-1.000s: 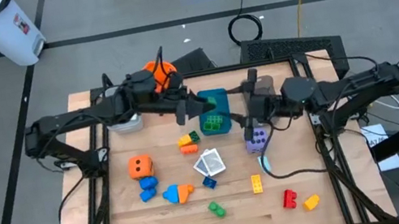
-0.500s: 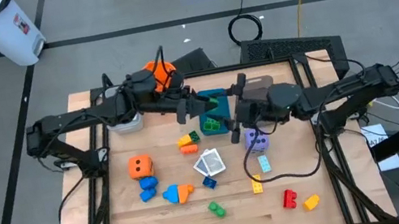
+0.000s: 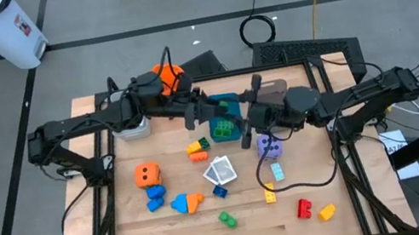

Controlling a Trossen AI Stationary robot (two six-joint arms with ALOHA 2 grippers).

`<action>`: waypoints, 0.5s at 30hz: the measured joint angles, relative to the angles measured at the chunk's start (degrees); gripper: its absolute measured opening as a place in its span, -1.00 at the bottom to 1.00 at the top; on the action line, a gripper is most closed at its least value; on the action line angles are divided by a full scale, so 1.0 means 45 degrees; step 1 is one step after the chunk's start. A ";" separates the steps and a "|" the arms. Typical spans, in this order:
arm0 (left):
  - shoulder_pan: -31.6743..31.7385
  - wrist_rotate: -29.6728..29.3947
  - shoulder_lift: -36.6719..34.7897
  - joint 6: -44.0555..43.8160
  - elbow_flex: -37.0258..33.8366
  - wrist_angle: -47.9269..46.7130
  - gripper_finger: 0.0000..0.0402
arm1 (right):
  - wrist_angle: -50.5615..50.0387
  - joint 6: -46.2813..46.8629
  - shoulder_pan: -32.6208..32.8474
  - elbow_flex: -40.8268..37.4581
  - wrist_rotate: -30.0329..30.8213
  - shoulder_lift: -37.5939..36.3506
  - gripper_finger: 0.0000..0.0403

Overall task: Pick & Place Toys
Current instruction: Put the green game piece into the blue bin

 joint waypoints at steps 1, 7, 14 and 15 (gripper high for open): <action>0.0018 0.0003 0.0000 0.0132 -0.0005 0.0222 0.04 | 0.0170 -0.0204 0.0000 0.0000 0.0052 -0.0036 -0.32; 0.0624 0.0799 -0.0162 0.0752 -0.0005 0.1627 0.09 | 0.1225 -0.1295 0.0005 0.0000 0.0958 -0.0445 -0.27; 0.1617 0.1369 -0.0954 0.1173 0.0005 0.1612 0.05 | 0.0664 -0.0088 -0.0323 0.0012 0.1008 -0.1338 -0.31; 0.1730 0.1361 -0.1076 0.1332 0.0000 0.1579 0.03 | 0.0181 0.0285 -0.0455 0.0098 0.0979 -0.1390 -0.31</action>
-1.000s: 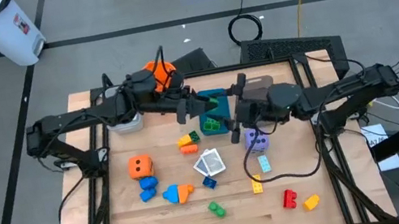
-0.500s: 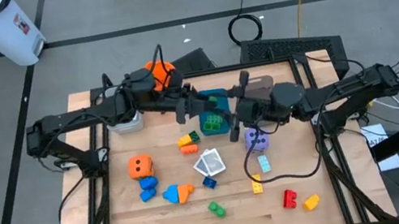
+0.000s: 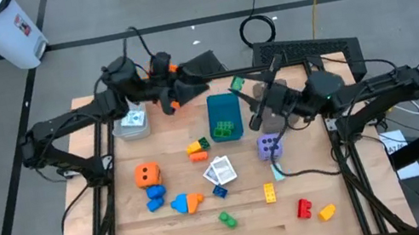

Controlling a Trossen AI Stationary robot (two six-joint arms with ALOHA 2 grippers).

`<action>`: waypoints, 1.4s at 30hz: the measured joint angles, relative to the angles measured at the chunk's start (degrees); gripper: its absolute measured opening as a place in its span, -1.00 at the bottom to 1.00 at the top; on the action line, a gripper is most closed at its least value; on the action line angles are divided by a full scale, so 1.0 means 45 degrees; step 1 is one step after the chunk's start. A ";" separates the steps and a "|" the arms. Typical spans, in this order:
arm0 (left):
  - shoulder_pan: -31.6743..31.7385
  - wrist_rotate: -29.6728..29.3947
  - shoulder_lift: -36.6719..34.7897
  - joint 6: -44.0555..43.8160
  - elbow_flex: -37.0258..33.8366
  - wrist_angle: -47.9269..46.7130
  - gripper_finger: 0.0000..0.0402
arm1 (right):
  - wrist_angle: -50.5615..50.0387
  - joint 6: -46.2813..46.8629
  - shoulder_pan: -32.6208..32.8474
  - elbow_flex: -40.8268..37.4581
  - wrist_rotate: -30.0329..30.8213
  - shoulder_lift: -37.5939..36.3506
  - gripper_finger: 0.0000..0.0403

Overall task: Pick & Place Toys
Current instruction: Put the green game piece into the blue bin

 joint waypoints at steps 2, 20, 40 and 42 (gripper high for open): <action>0.0240 0.0008 -0.0383 0.0150 0.0000 -0.0015 0.00 | -0.1225 0.0938 -0.0341 0.0363 -0.0076 0.0011 -0.30; -0.0489 -0.0023 -0.2924 0.1636 0.0000 0.0009 -0.22 | -0.9675 0.7248 -0.4457 0.2144 -0.7788 0.3707 -0.29; -0.2387 -0.1376 -0.2706 0.1906 -0.0005 -0.0046 -0.13 | -1.2662 0.8060 -0.4708 0.2218 -0.8401 0.8064 -0.25; -0.2501 -0.1376 -0.2709 0.2043 -0.0005 -0.0114 -0.16 | -1.2752 0.8054 -0.4703 0.2214 -0.8402 0.8297 -0.26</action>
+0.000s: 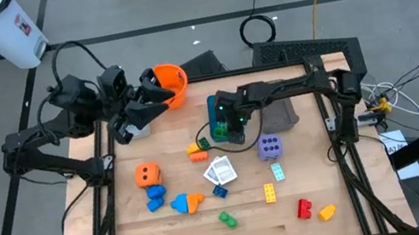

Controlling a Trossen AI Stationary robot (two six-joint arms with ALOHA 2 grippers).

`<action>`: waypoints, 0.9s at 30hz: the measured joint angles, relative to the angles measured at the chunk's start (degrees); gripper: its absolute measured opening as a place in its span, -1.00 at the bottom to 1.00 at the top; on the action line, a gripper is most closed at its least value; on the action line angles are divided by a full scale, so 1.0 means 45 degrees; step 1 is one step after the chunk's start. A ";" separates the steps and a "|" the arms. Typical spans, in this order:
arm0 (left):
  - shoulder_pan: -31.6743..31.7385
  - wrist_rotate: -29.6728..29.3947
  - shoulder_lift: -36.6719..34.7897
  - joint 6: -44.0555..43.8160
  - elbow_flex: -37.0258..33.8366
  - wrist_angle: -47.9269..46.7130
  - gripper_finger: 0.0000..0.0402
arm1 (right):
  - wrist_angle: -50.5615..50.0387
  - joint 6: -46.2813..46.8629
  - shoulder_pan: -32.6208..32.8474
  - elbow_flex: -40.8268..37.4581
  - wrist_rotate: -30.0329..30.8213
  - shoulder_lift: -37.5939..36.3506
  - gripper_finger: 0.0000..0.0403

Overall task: Pick & Place Toys
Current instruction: Put the green game piece into the blue bin, then put the red game piece into the blue bin

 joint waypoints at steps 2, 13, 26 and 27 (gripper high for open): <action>-0.0100 -0.0004 -0.0004 0.0204 0.0000 -0.0058 -0.19 | 0.0001 -0.0007 0.0000 0.0005 0.0000 0.0096 -0.26; -0.0187 -0.0352 0.0001 0.0579 0.0000 -0.0290 -0.18 | 0.0233 -0.0177 -0.0087 0.0005 0.0395 -0.0287 0.12; -0.0347 -0.0370 -0.0004 0.0588 0.0000 -0.0402 -0.17 | 0.2993 0.2426 -0.0418 -0.0005 -0.3544 -0.3247 0.27; -0.0425 -0.0372 -0.0004 0.0588 0.0000 -0.0432 -0.18 | 0.3358 0.2729 -0.0390 -0.0005 -0.4098 -0.3554 0.27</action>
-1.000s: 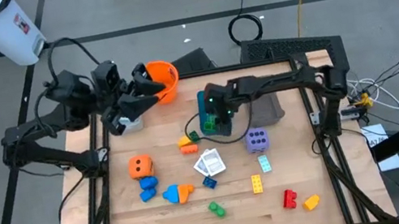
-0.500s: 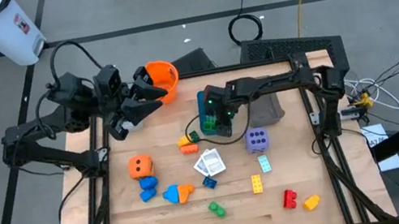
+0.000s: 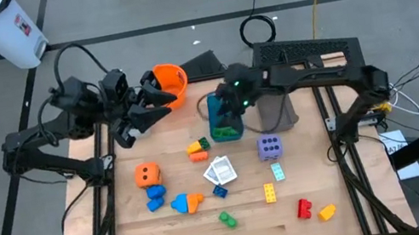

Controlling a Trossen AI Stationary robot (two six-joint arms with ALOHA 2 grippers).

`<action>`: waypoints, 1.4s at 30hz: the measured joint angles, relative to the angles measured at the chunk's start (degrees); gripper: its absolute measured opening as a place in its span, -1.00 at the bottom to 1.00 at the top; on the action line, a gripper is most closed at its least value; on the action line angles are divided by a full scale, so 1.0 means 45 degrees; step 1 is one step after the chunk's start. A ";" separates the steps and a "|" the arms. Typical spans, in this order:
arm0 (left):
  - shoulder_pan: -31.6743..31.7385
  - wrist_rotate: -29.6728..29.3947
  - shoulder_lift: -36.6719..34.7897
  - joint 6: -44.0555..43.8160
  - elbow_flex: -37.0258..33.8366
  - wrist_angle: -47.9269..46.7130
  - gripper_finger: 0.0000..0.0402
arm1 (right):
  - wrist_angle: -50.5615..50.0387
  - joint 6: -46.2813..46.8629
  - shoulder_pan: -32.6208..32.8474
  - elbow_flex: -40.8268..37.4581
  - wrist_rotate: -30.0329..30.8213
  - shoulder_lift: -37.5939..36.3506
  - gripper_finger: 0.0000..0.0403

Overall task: Pick & Place Toys
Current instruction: Put the red game piece into the blue bin

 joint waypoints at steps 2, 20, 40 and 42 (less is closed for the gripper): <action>-0.0180 0.0011 0.0000 0.0009 0.0000 -0.0177 -0.22 | 0.0674 0.0607 0.0161 0.0000 -0.0757 -0.0718 0.27; -0.2947 -0.2079 0.0001 0.1275 0.0000 -0.3080 -0.25 | -0.6147 0.0399 0.9458 0.0010 0.8696 -0.5179 0.27; -0.4473 -0.4724 0.2921 -0.0463 0.0005 0.1795 -0.32 | -0.6426 -0.5622 1.4054 -0.2613 0.5798 -0.2021 0.27; -0.4606 -0.4750 0.3381 -0.0753 0.0005 0.2719 -0.32 | -0.5431 -0.5891 1.4221 -0.3216 0.5606 -0.1907 0.27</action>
